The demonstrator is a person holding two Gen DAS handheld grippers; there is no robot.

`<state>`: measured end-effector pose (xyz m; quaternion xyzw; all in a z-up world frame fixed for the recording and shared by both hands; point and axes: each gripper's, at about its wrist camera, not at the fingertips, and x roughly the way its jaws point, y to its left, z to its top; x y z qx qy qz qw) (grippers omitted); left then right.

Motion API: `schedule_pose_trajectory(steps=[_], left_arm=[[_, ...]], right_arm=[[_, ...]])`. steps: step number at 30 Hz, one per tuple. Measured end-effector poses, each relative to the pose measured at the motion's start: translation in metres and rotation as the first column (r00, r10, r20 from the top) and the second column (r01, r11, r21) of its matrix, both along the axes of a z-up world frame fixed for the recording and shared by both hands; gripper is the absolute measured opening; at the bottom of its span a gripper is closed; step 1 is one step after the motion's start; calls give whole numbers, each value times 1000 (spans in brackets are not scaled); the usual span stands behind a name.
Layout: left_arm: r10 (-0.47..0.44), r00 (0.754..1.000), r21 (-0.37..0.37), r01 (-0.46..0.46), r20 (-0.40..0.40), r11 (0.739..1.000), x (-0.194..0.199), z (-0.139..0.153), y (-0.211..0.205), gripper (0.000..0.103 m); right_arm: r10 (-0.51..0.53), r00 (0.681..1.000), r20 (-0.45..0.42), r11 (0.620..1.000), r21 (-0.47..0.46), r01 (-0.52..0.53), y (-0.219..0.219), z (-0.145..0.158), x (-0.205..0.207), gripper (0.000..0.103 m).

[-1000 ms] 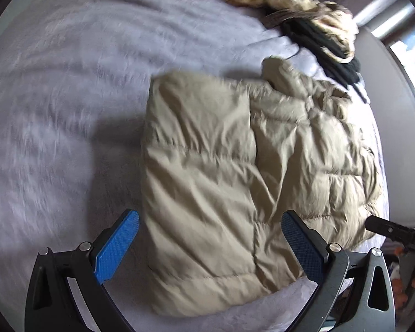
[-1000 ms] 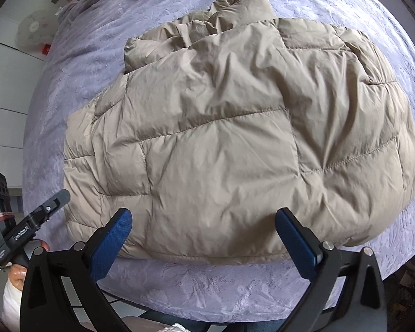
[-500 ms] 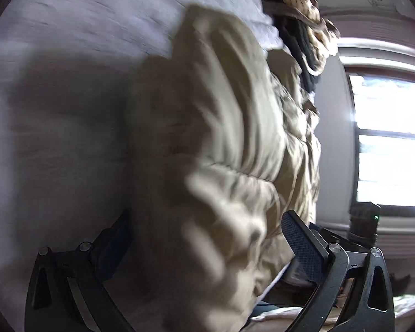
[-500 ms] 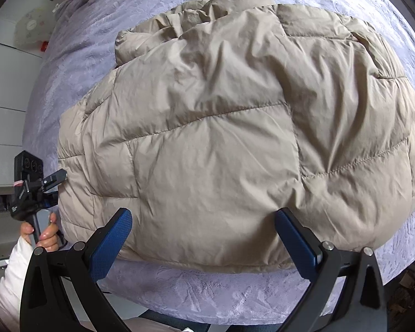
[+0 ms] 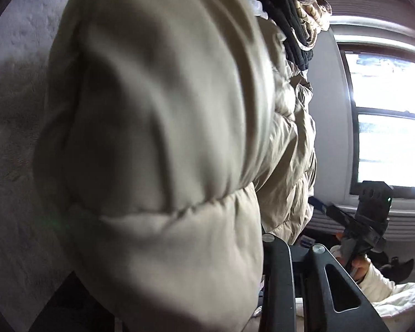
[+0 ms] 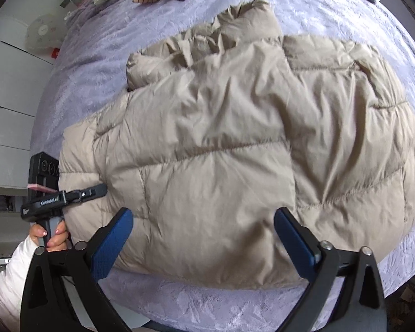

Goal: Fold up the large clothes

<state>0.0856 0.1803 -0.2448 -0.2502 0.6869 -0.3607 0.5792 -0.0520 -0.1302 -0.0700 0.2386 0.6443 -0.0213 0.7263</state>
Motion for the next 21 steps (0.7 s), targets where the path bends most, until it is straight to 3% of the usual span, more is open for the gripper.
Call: schedule_pose_trajectory(steps=[1,3,10,17,21], left_arm=[[3,1000,8,-3,15,1000,-2,7,-3,37],[12,1000,12,-12,29,1000,-5,17,-7,37],[10,997,-22,-8,82,1000,-26,79,-34,37],[-78,972,-27,86,221,996,-50,171,-121,37],[-121,960,13,122,251,993,-62,192,-187,37]], right_arm=[[10,1000,0,1000,-16,-10,-1,-2,2,31],[29,1000,12,999,-38,-28,-1,-7,9,20],[58,996,72,997,-47,-55,-8,-42,44,16],[-1,999,55,996,88,-4,-28,-75,59,15],[-70,997,38,976,211,60,-48,-91,54,11]])
